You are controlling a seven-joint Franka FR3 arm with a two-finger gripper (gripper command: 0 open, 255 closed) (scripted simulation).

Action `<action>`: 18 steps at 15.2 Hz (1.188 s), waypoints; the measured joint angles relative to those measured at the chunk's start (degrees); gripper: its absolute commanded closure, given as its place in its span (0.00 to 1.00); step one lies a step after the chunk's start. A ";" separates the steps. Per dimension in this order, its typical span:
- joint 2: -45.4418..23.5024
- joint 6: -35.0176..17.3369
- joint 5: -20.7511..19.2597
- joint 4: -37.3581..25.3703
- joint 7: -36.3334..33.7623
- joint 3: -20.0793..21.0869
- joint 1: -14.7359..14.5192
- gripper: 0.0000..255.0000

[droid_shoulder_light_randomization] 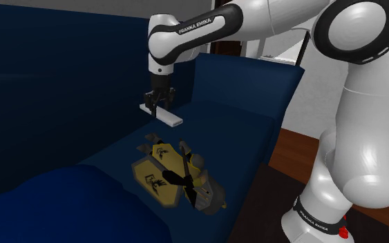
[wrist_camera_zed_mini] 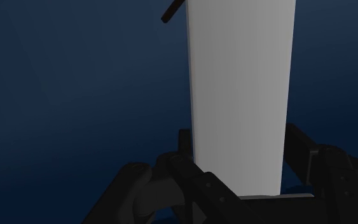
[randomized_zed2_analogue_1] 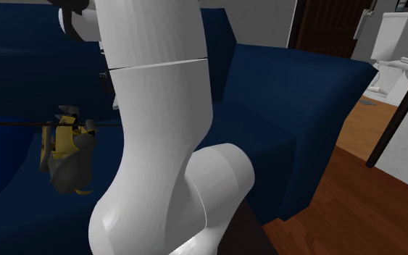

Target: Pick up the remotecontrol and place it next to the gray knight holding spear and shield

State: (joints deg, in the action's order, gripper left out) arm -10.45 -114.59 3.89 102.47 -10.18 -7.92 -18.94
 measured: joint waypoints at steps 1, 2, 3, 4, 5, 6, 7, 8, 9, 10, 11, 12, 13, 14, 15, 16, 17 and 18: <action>-0.10 -0.83 0.04 0.74 0.03 0.03 -0.02 1.00; -0.47 -1.41 0.12 0.94 0.17 0.01 0.03 1.00; -0.58 -2.13 0.16 1.56 0.17 0.03 0.01 1.00; -0.76 -2.65 0.21 1.91 0.30 0.01 0.06 1.00; -1.08 -3.57 0.27 2.51 0.19 0.09 -0.03 1.00; -1.17 -4.31 0.31 3.17 0.25 0.11 -0.04 1.00; -1.44 -4.94 0.37 3.52 0.30 0.12 -0.03 1.00; -1.74 -5.59 0.45 3.87 0.39 0.13 -0.01 1.00; -1.87 -6.34 0.49 4.49 0.37 0.17 -0.05 1.00; -2.14 -6.92 0.54 4.81 0.41 0.19 -0.05 1.00; -2.33 -7.12 0.58 4.84 0.48 0.18 -0.02 1.00; -2.40 -7.24 0.60 4.87 0.53 0.17 0.01 1.00; -2.40 -7.29 0.61 4.92 0.57 0.16 0.03 1.00; -2.40 -7.32 0.62 4.94 0.58 0.16 0.04 1.00; -2.40 -7.34 0.62 4.96 0.59 0.16 0.04 1.00; -2.40 -7.34 0.62 4.96 0.59 0.16 0.04 1.00; -2.40 -7.35 0.62 4.96 0.59 0.16 0.04 0.00; -2.40 -7.36 0.62 4.96 0.59 0.16 0.04 0.00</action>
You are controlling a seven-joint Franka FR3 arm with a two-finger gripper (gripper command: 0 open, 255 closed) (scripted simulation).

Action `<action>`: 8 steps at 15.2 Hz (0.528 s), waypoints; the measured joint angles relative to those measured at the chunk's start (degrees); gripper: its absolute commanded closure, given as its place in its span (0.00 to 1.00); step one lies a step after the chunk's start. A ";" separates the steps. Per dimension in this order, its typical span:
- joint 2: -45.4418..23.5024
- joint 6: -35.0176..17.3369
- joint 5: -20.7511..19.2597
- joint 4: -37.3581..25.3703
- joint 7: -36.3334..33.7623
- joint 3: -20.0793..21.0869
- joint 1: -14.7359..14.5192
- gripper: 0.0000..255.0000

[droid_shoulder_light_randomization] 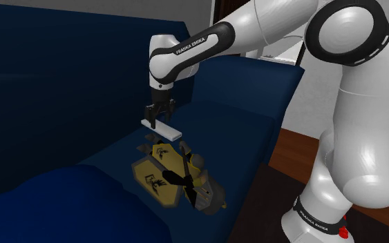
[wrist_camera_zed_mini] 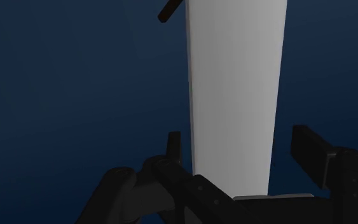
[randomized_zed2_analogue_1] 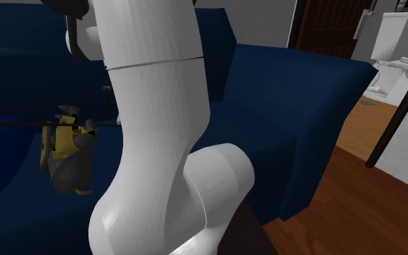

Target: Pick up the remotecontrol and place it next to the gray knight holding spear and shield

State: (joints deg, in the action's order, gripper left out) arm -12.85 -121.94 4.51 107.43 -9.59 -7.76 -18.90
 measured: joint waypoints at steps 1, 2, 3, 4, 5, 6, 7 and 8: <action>0.01 0.00 0.00 0.00 0.00 0.00 0.00 0.00; 0.01 -0.01 0.00 0.00 0.00 0.00 0.00 0.00; 0.01 -0.01 0.00 0.00 0.00 0.00 0.00 0.00; 0.01 -0.01 0.00 0.00 0.00 0.00 0.00 0.00; 0.01 -0.01 0.00 0.00 0.00 0.00 0.00 0.00; 0.43 0.82 -0.11 -0.44 -0.13 -0.01 -0.04 0.00; 1.10 1.90 -0.26 -0.88 -0.26 -0.04 -0.08 0.00; 1.51 3.27 -0.36 -1.86 -0.46 -0.03 -0.13 0.00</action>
